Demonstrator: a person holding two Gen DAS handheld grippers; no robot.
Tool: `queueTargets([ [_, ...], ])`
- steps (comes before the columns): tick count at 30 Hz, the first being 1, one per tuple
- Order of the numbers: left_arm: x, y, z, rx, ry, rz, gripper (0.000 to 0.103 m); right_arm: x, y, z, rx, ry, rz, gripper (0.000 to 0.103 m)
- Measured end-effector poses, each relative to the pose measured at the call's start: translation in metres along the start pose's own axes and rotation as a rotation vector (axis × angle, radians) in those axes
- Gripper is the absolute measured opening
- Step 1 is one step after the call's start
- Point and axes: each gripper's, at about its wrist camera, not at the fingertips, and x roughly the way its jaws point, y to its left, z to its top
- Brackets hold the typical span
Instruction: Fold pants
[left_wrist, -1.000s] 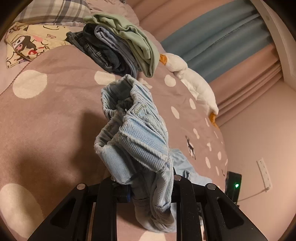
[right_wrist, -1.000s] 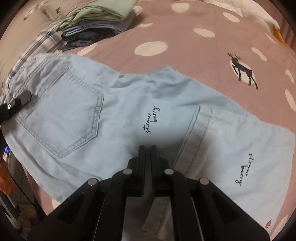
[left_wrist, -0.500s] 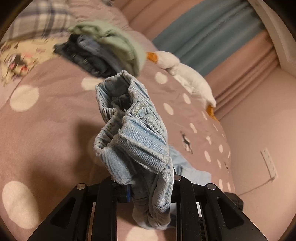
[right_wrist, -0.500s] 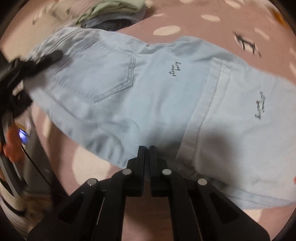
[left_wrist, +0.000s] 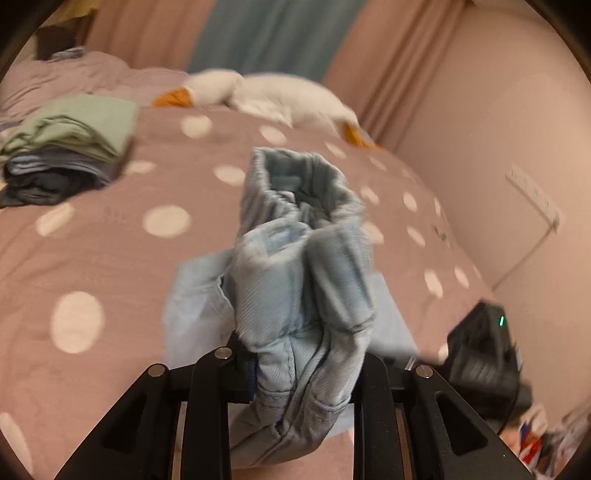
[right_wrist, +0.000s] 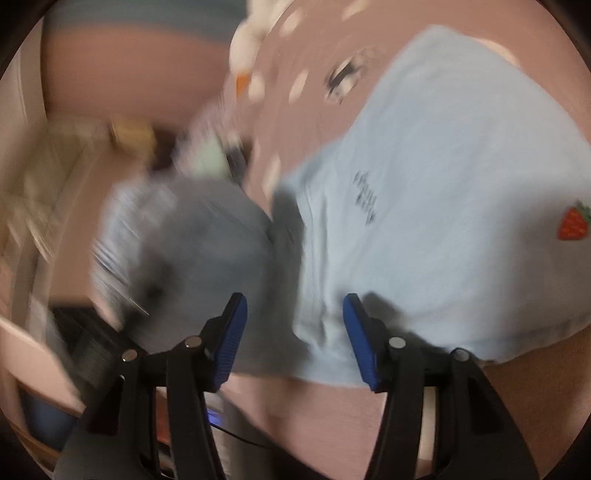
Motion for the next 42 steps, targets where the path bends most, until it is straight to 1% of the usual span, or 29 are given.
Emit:
queueTargets([
  [1, 0.008, -0.005, -0.003, 0.019, 0.026, 0.003, 0.025, -0.003, -0.007, 0.003, 0.049, -0.016, 0.046, 0.057],
  [3, 0.029, -0.016, -0.011, 0.065, 0.095, 0.01, 0.035, -0.007, -0.027, 0.007, 0.182, -0.039, 0.158, 0.06],
  [4, 0.043, -0.02, -0.017, 0.081, 0.151, 0.016, 0.037, -0.007, -0.034, 0.007, 0.225, -0.044, 0.201, 0.061],
  [5, 0.053, -0.024, -0.023, 0.093, 0.19, 0.025, 0.042, -0.008, -0.043, 0.007, 0.28, -0.052, 0.245, 0.06],
  [6, 0.059, -0.027, -0.027, 0.107, 0.218, 0.038, 0.043, -0.009, -0.05, 0.005, 0.329, -0.064, 0.278, 0.06],
  [7, 0.062, -0.03, -0.031, 0.129, 0.231, 0.054, 0.043, -0.011, -0.055, 0.0, 0.37, -0.078, 0.319, 0.061],
  [8, 0.061, -0.032, -0.033, 0.151, 0.224, 0.065, 0.045, -0.014, -0.06, -0.003, 0.404, -0.085, 0.346, 0.061],
  [9, 0.058, -0.033, -0.035, 0.165, 0.217, 0.059, 0.054, -0.019, -0.062, -0.004, 0.419, -0.075, 0.335, 0.06],
  [10, 0.054, -0.033, -0.035, 0.165, 0.219, 0.022, 0.063, -0.023, -0.062, -0.004, 0.416, -0.056, 0.311, 0.06],
  [11, 0.05, -0.033, -0.036, 0.154, 0.222, -0.029, 0.079, -0.022, -0.057, -0.005, 0.386, -0.038, 0.28, 0.061],
  [12, 0.046, -0.033, -0.036, 0.146, 0.217, -0.063, 0.09, -0.021, -0.053, -0.005, 0.365, -0.028, 0.256, 0.061],
  [13, 0.044, -0.03, -0.036, 0.149, 0.209, -0.067, 0.091, -0.02, -0.048, -0.004, 0.347, -0.018, 0.233, 0.062],
  [14, 0.04, -0.031, -0.039, 0.162, 0.199, -0.051, 0.092, -0.02, -0.042, -0.003, 0.33, -0.007, 0.206, 0.065],
  [15, 0.037, -0.034, -0.039, 0.175, 0.196, -0.028, 0.091, -0.02, -0.039, -0.002, 0.319, -0.002, 0.195, 0.066],
  [16, 0.032, -0.036, -0.04, 0.18, 0.193, -0.023, 0.091, -0.018, -0.037, 0.002, 0.31, -0.003, 0.191, 0.065],
  [19, 0.019, -0.029, -0.04, 0.139, 0.173, -0.063, 0.091, -0.014, -0.032, 0.008, 0.267, 0.022, 0.11, 0.062],
  [20, 0.011, -0.023, -0.039, 0.123, 0.16, -0.056, 0.091, -0.012, -0.028, 0.01, 0.227, 0.044, 0.053, 0.056],
  [21, 0.006, -0.017, -0.039, 0.104, 0.146, -0.049, 0.091, -0.005, -0.022, 0.01, 0.19, 0.059, 0.007, 0.047],
  [22, -0.001, -0.007, -0.039, 0.071, 0.13, -0.042, 0.092, 0.001, -0.021, 0.01, 0.143, 0.074, -0.049, 0.042],
  [23, -0.009, 0.006, -0.038, 0.031, 0.116, -0.032, 0.092, 0.005, -0.015, 0.007, 0.065, 0.083, -0.126, 0.038],
  [24, -0.015, 0.021, -0.039, -0.011, 0.105, -0.01, 0.092, 0.008, -0.013, 0.007, 0.016, 0.087, -0.159, 0.033],
  [26, -0.023, 0.044, -0.04, -0.081, 0.092, 0.039, 0.092, 0.01, -0.005, 0.004, -0.084, 0.077, -0.215, 0.031],
  [28, -0.031, 0.072, -0.042, -0.162, 0.087, 0.083, 0.092, 0.007, 0.0, 0.002, -0.133, 0.064, -0.23, 0.029],
  [30, -0.037, 0.096, -0.049, -0.234, 0.09, 0.125, 0.092, 0.003, 0.006, 0.006, -0.155, 0.047, -0.217, 0.028],
  [32, -0.039, 0.111, -0.056, -0.283, 0.096, 0.143, 0.092, -0.016, 0.011, 0.012, -0.18, -0.005, -0.2, 0.028],
  [34, -0.039, 0.123, -0.063, -0.332, 0.102, 0.144, 0.092, -0.038, 0.016, 0.023, -0.205, -0.064, -0.216, 0.028],
  [35, -0.038, 0.127, -0.067, -0.357, 0.105, 0.136, 0.092, -0.041, 0.017, 0.027, -0.203, -0.075, -0.221, 0.028],
  [38, -0.033, 0.131, -0.07, -0.392, 0.114, 0.129, 0.092, -0.051, 0.009, 0.044, -0.179, -0.097, -0.265, 0.028],
  [42, -0.033, 0.124, -0.072, -0.368, 0.132, 0.113, 0.092, -0.057, -0.002, 0.056, -0.152, -0.097, -0.303, 0.028],
])
